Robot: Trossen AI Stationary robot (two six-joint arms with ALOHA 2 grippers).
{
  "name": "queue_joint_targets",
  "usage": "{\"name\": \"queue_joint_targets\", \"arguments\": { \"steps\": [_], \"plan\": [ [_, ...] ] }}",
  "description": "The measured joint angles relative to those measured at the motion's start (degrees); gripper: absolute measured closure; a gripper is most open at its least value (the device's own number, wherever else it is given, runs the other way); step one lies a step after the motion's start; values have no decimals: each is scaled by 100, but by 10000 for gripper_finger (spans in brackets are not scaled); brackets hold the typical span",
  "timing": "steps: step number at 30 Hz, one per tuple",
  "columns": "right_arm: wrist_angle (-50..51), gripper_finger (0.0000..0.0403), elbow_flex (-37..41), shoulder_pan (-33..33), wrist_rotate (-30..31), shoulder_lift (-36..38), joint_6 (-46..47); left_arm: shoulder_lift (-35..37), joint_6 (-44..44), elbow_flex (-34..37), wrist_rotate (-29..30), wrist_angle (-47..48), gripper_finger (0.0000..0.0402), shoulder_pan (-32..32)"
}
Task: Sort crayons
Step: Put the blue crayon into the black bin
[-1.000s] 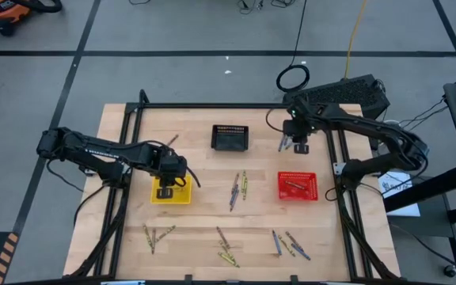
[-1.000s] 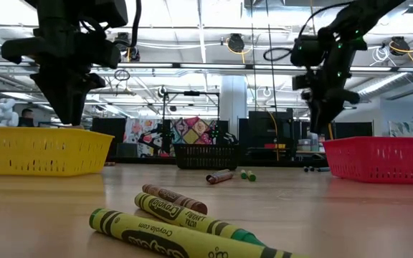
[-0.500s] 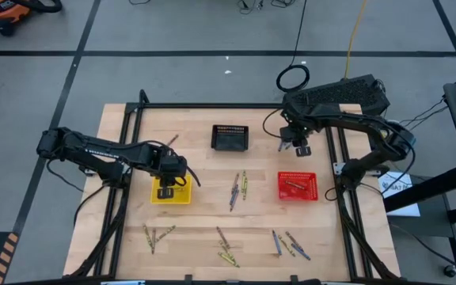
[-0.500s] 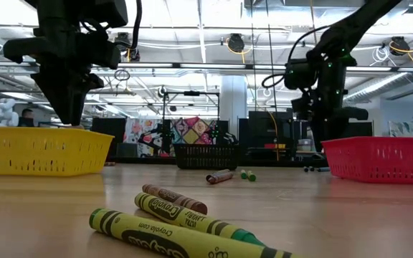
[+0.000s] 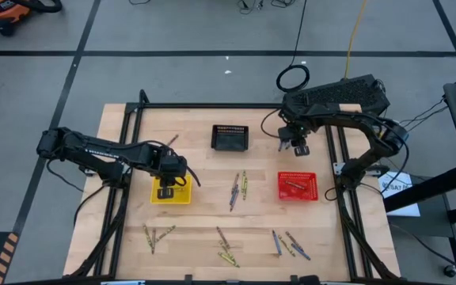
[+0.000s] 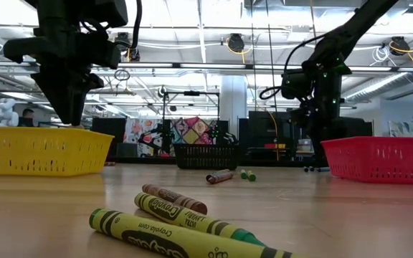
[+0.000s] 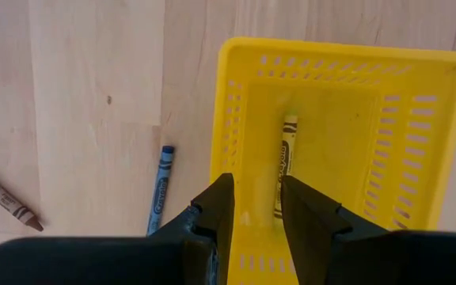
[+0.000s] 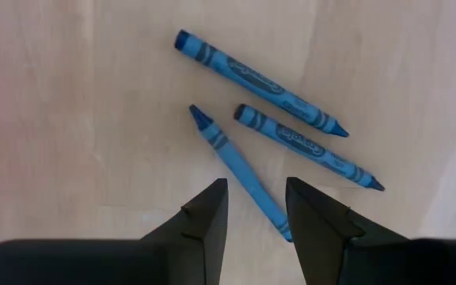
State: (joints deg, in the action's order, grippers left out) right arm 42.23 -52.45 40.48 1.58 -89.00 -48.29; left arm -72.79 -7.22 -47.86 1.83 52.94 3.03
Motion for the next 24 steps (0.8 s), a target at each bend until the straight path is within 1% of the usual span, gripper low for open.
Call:
{"name": "queue_joint_targets", "arguments": {
  "steps": [4, 6, 19, 21, 24],
  "plan": [
    [35, 287, 0, 52, -55, -20, 113, 2, 0, 0, 0, 1, 301, 0],
    [75, 287, 1, 72, -186, -76, 112, 2, 1, 0, 0, -1, 301, 0],
    [-137, 287, -17, 80, -157, -640, 151, 2, 2, 0, 0, 3, 301, 0],
    [-35, 293, -18, 80, -157, -679, 153, 2, 2, 0, 0, 3, 301, 0],
    [164, 317, -17, 80, -155, -699, 153, 2, 5, 0, 0, 3, 301, -1]
  ]
}}
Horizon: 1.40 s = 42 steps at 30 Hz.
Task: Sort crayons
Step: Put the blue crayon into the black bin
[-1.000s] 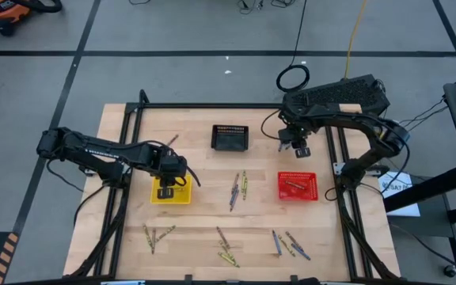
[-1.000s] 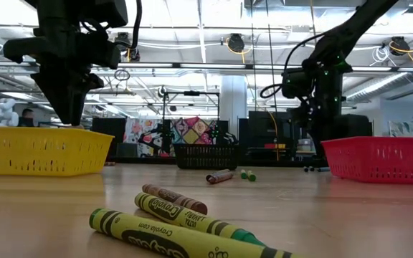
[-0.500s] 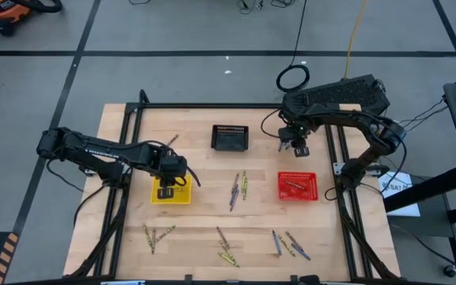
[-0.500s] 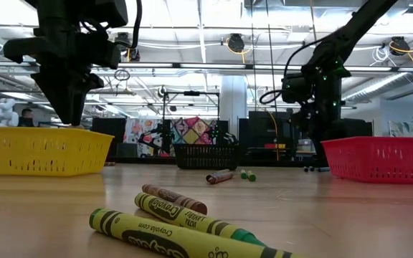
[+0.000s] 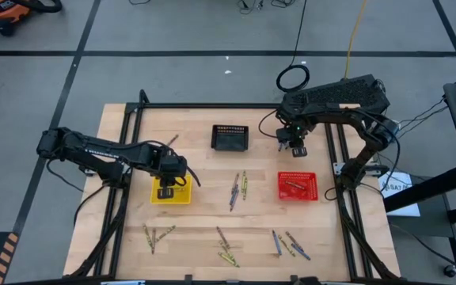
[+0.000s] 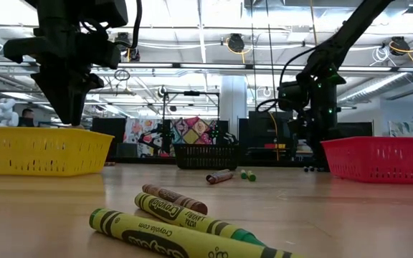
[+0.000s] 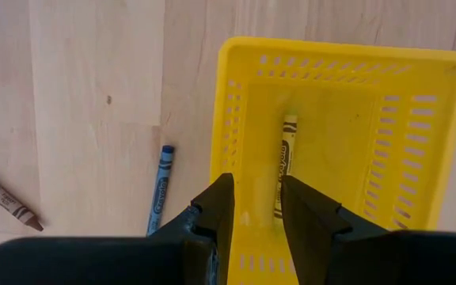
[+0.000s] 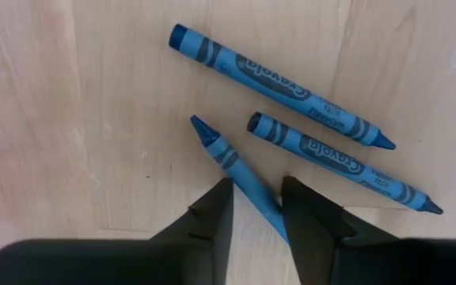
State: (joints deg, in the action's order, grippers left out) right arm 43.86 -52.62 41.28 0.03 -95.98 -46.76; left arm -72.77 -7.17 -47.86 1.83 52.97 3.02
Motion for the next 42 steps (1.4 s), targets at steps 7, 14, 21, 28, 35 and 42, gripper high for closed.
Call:
{"name": "queue_joint_targets", "arguments": {
  "steps": [7, 14, 21, 28, 35, 42],
  "plan": [
    [204, 391, 10, 0, -6, -7, 0, 0, 3, 0, 0, -2, 301, -1],
    [466, 396, 13, 0, -12, -15, -197, 0, -1, 0, 0, 0, 301, 0],
    [637, 401, 13, -11, -33, 137, -53, 0, 2, 0, 0, -4, 301, 1],
    [831, 402, -295, -27, -518, 803, 465, 0, 6, 0, 2, -11, 301, -1],
    [290, 402, -708, -288, -656, 1251, 1290, 0, 4, 0, 7, -17, 301, 1],
    [-961, 403, -851, -743, -971, 1261, 2331, 0, -140, 0, 15, -17, 301, 1]
  ]
}}
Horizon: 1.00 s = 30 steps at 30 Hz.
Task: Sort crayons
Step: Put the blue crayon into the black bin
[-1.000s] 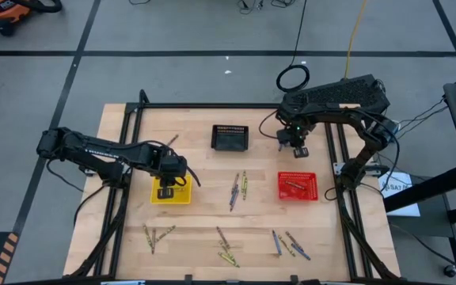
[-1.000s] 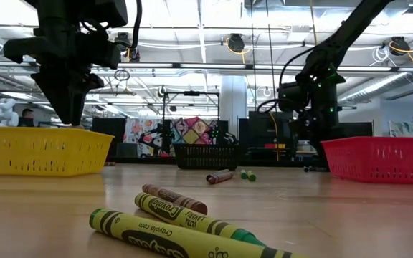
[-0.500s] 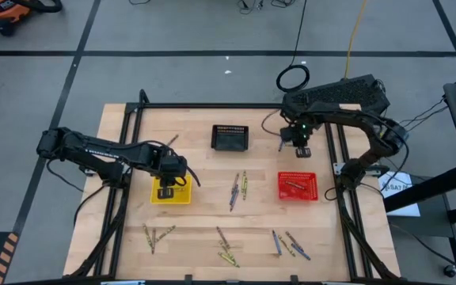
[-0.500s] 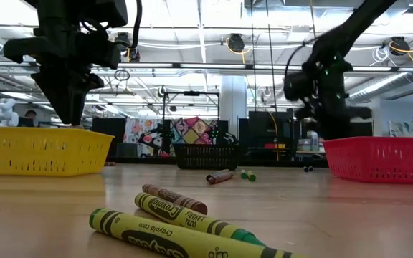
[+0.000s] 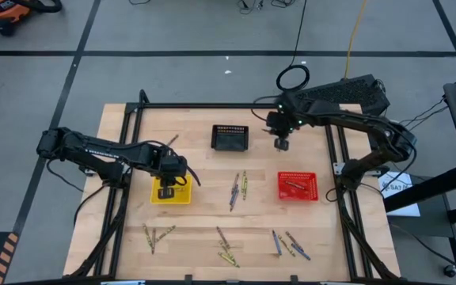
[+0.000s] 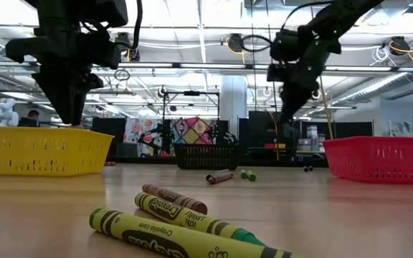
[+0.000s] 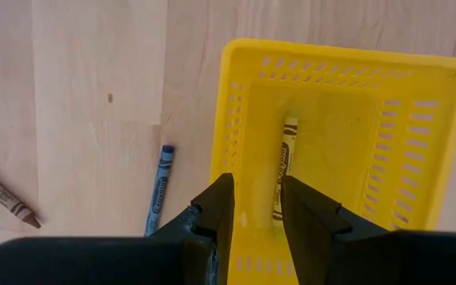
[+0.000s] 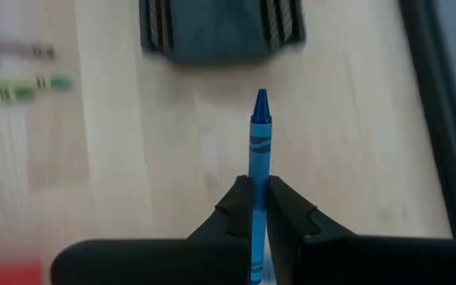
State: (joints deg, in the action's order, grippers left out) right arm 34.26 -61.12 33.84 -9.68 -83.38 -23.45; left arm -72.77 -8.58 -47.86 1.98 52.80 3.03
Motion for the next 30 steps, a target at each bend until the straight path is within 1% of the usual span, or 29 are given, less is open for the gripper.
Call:
{"name": "queue_joint_targets", "arguments": {
  "steps": [3, 11, 17, 24, 28, 30],
  "plan": [
    [-487, 403, 0, -194, -128, 3, 247, 0, 0, 0, 0, 0, 301, 0],
    [-1441, 403, 0, -648, -120, -3, 776, 0, 0, 0, 2, -2, 301, -1],
    [-2477, 403, 0, -881, -115, -100, 1035, 0, 35, 0, 2, -2, 301, -1],
    [-3536, 403, 0, -922, -106, -608, 1183, 0, 40, 0, 2, 3, 301, -2],
    [-3905, 403, -2, -922, -110, -942, 1225, 0, 39, 0, 2, 6, 301, -2],
    [-3936, 403, -2, -922, -111, -1098, 1227, 0, 39, 0, 2, 4, 301, 0]
  ]
}}
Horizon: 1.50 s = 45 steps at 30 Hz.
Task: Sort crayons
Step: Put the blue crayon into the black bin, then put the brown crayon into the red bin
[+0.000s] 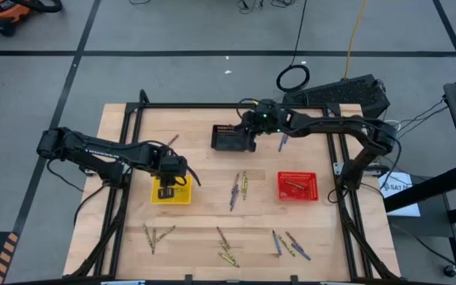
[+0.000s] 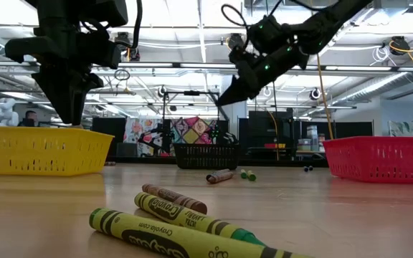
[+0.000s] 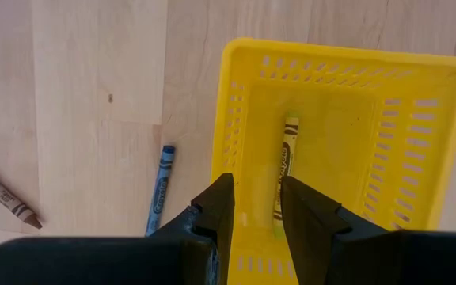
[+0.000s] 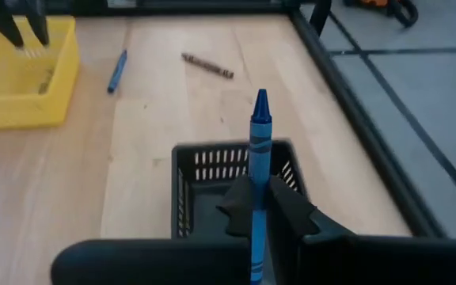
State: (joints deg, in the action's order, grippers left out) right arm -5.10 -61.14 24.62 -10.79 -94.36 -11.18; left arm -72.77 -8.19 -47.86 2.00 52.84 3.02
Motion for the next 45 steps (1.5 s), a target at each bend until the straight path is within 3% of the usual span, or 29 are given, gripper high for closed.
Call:
{"name": "queue_joint_targets", "arguments": {
  "steps": [17, 37, 45],
  "plan": [
    [-23, 393, 1, 0, -146, -781, -55, 0, 7, 0, 21, -46, 301, -2],
    [-135, 312, 0, 0, -113, -726, -206, 0, -13, 0, 173, -149, 301, 0],
    [-315, 303, -7, 0, -98, -4, -315, 0, 47, -252, 170, -147, 301, 14]
  ]
}}
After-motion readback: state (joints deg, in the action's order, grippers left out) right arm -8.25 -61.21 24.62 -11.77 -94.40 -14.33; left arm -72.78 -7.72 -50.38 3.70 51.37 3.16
